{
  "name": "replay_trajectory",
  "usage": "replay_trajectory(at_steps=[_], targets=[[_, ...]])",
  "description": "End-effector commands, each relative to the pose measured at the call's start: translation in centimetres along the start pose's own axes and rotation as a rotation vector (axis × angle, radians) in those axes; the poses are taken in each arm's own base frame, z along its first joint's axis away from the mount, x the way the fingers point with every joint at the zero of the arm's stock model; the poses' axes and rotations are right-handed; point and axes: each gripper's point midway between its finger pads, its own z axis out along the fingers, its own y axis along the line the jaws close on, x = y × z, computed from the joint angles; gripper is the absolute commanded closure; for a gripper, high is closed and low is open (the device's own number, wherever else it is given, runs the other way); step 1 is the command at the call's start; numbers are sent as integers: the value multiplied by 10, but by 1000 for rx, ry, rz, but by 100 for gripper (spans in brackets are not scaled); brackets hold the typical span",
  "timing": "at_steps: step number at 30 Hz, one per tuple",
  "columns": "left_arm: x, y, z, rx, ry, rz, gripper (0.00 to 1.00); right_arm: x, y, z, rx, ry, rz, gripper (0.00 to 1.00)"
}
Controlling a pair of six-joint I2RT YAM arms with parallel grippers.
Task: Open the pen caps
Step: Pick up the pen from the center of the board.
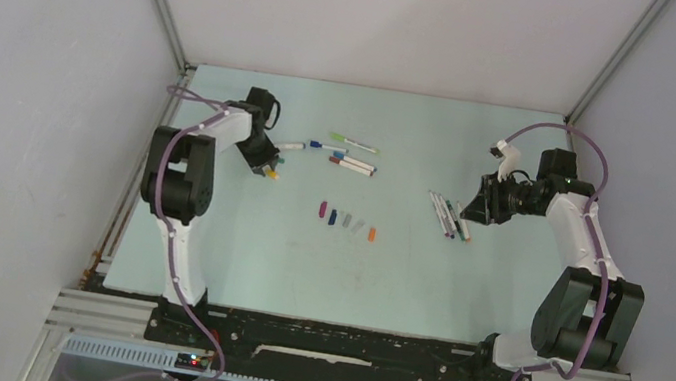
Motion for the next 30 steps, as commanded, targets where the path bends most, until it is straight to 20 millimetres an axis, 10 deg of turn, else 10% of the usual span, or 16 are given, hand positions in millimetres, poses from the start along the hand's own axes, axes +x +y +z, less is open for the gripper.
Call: replay_trajectory(at_steps=[1, 14, 30], targets=[[15, 20, -5, -33, 6, 44, 67, -18, 9, -12, -5, -53, -55, 66], [39, 30, 7, -22, 48, 78, 66, -20, 11, -17, -9, -70, -62, 66], [50, 48, -15, 27, 9, 60, 98, -24, 18, -24, -20, -96, -75, 66]])
